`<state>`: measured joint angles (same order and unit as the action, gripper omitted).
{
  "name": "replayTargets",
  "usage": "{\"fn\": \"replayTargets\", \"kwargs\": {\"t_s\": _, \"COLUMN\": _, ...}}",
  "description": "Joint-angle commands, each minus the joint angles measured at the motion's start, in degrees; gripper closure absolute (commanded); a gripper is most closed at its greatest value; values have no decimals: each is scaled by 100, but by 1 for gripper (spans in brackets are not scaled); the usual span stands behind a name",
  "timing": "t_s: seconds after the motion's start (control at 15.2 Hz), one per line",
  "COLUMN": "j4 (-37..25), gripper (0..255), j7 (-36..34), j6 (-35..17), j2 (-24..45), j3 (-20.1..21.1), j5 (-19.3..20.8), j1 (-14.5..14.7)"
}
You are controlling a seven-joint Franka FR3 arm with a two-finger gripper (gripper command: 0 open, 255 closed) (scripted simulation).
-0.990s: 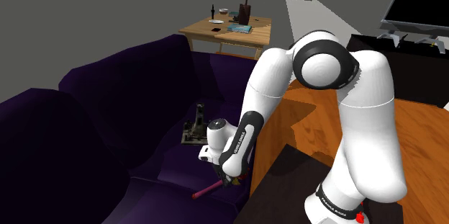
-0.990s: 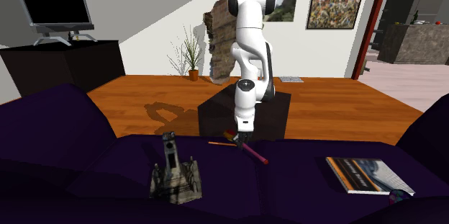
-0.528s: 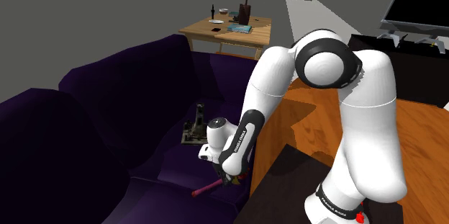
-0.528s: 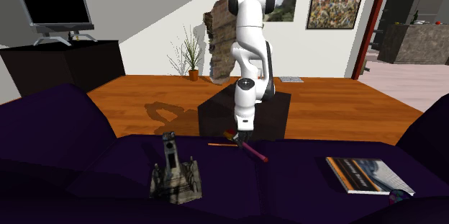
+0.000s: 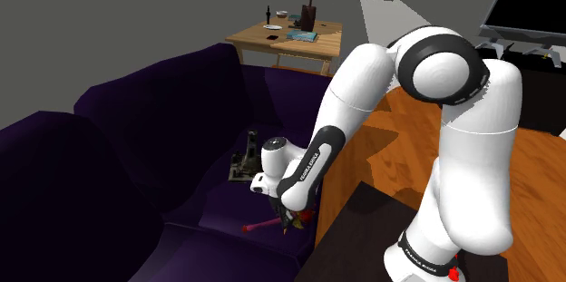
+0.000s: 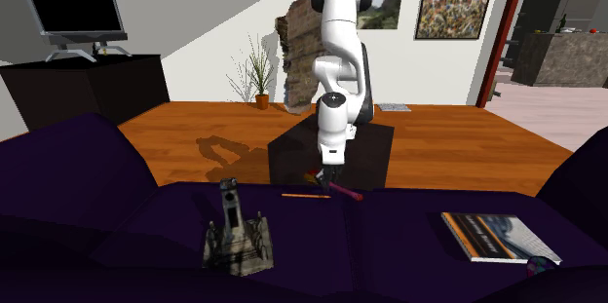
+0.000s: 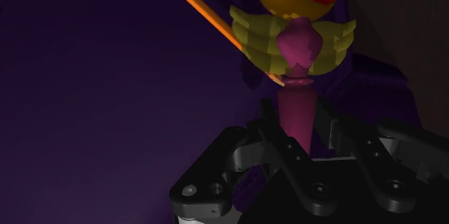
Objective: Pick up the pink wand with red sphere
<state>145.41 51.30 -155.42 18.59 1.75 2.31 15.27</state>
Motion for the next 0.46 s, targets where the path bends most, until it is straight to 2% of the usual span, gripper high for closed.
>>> {"fn": "replayTargets", "kwargs": {"t_s": 0.0, "j4": 19, "gripper": 255, "j7": 18, "j6": 157, "j2": -175, "j3": 11, "j5": -17, "j1": -12}}
{"fn": "replayTargets", "kwargs": {"t_s": 0.4, "j4": 78, "gripper": 255, "j7": 47, "j6": 475, "j2": -551, "j3": 33, "j5": -55, "j1": -26}}
